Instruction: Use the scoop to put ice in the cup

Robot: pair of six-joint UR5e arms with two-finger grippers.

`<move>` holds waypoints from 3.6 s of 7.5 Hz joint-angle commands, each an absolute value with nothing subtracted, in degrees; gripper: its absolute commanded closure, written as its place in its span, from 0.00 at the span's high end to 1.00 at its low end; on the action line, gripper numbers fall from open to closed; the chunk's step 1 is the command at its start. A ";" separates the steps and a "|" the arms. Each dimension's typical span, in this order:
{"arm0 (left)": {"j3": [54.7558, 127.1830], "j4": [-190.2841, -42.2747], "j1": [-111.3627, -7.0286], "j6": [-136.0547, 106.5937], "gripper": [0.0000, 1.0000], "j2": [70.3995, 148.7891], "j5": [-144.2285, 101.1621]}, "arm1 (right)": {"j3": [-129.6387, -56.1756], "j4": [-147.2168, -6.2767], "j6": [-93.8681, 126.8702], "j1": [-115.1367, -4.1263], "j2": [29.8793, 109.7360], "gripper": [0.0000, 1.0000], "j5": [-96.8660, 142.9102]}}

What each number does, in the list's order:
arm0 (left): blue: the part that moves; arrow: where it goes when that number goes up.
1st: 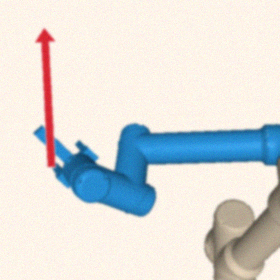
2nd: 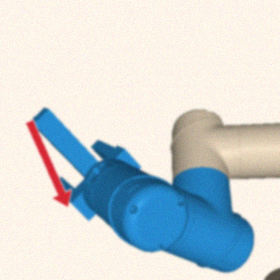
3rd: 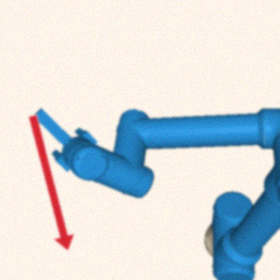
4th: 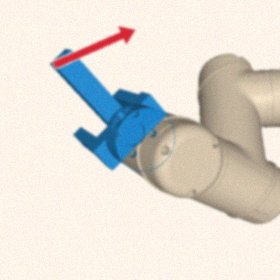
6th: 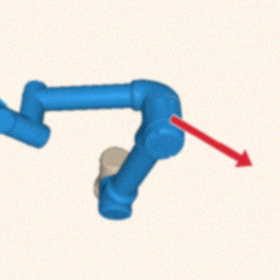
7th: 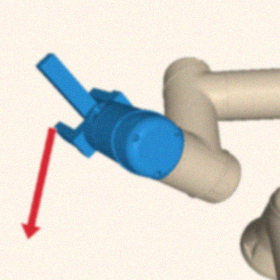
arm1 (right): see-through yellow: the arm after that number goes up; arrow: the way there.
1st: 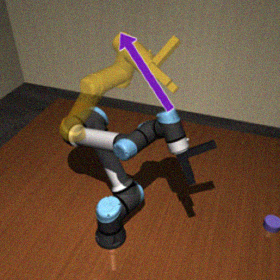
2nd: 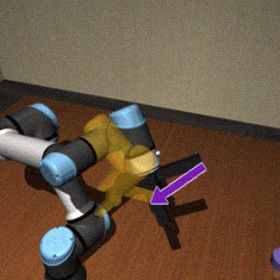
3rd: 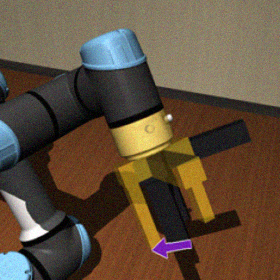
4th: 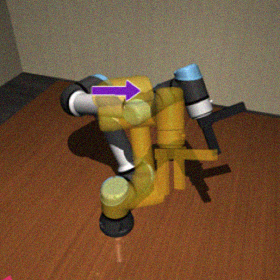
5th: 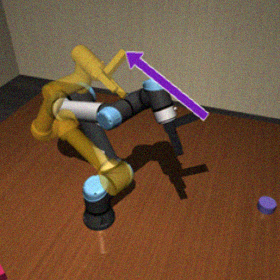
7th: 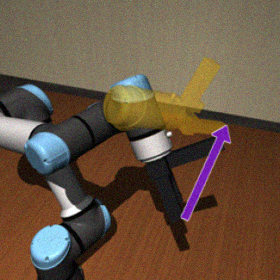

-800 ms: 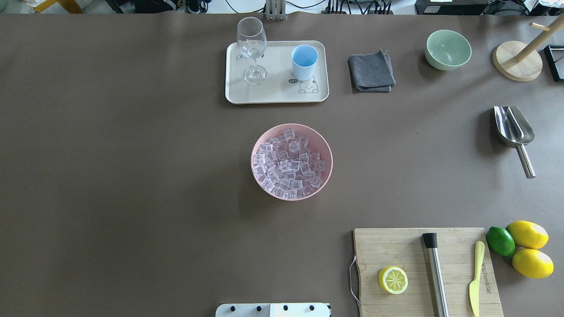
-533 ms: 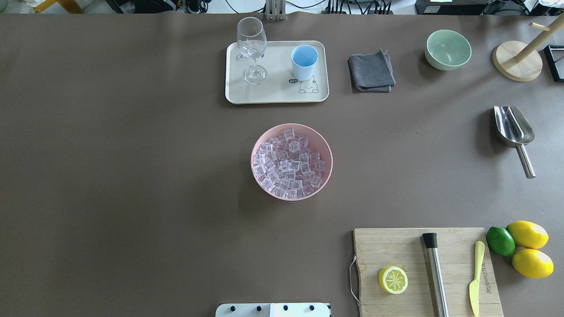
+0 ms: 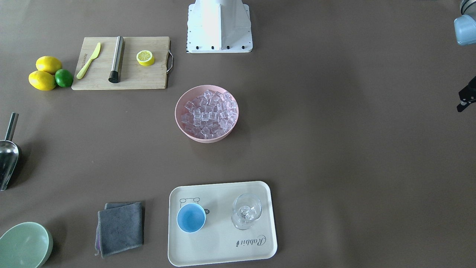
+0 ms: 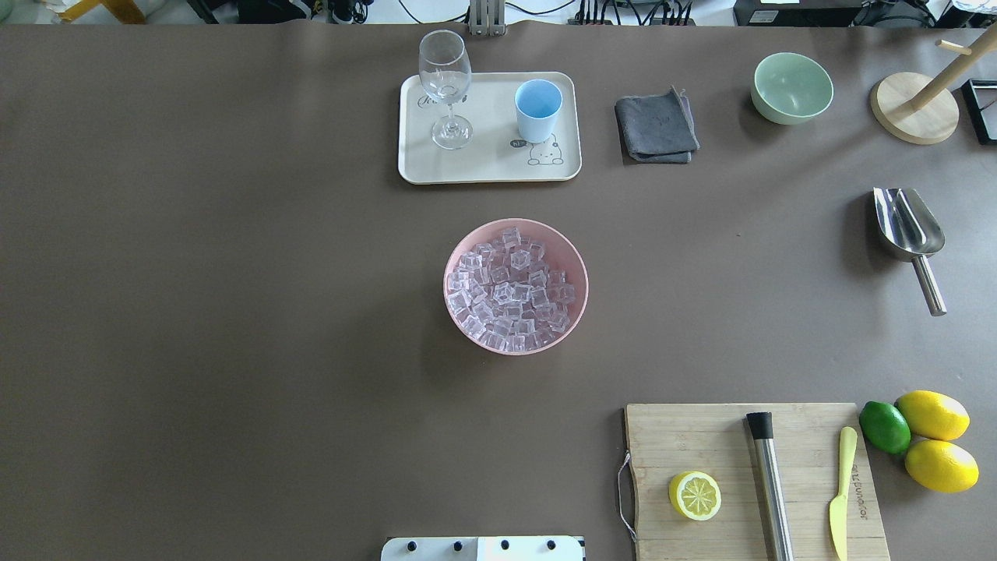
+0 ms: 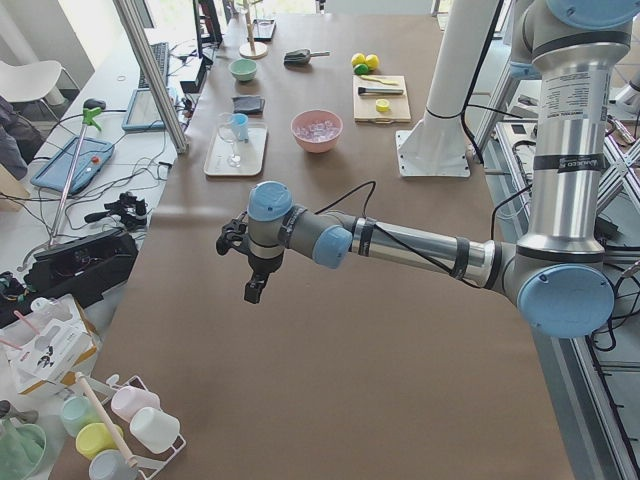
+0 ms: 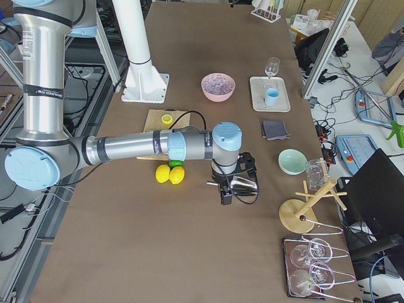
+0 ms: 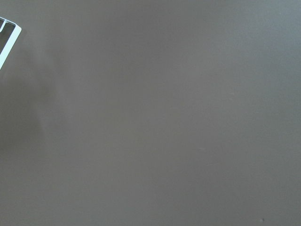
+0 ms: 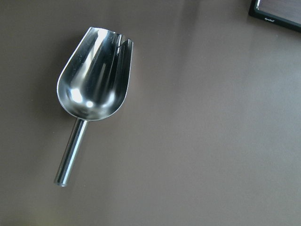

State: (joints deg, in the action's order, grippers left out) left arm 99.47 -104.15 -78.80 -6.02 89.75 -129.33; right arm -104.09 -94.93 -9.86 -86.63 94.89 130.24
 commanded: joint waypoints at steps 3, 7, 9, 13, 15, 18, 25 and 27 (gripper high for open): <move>98.18 -104.06 -78.57 -5.45 0.99 89.56 -129.11 | -102.92 -94.83 -9.67 -86.75 95.19 1.00 128.94; 97.38 -104.15 -79.98 -5.45 0.99 90.17 -129.02 | -103.79 -94.75 4.41 -86.75 95.89 1.00 133.48; 103.50 -104.50 -76.49 -5.45 0.99 90.88 -129.64 | -105.56 -91.96 10.97 -82.73 96.94 1.00 134.04; 108.98 -104.59 -64.10 -5.54 0.99 99.29 -129.64 | -102.16 -61.16 45.15 -65.15 101.59 1.00 122.98; 112.56 -104.59 -60.05 -5.36 0.99 100.99 -129.38 | -98.80 -53.56 49.72 -60.41 101.60 0.99 116.24; 112.85 -105.20 -50.13 3.41 0.99 105.72 -123.00 | -94.76 -48.11 52.81 -58.36 101.16 0.89 115.31; 100.66 -113.76 -35.62 14.39 0.98 113.99 -119.00 | -92.46 -42.01 59.15 -55.55 101.16 0.49 115.58; 96.07 -118.47 -34.89 17.05 0.98 116.10 -121.27 | -93.68 -41.92 58.37 -55.37 103.35 0.00 115.75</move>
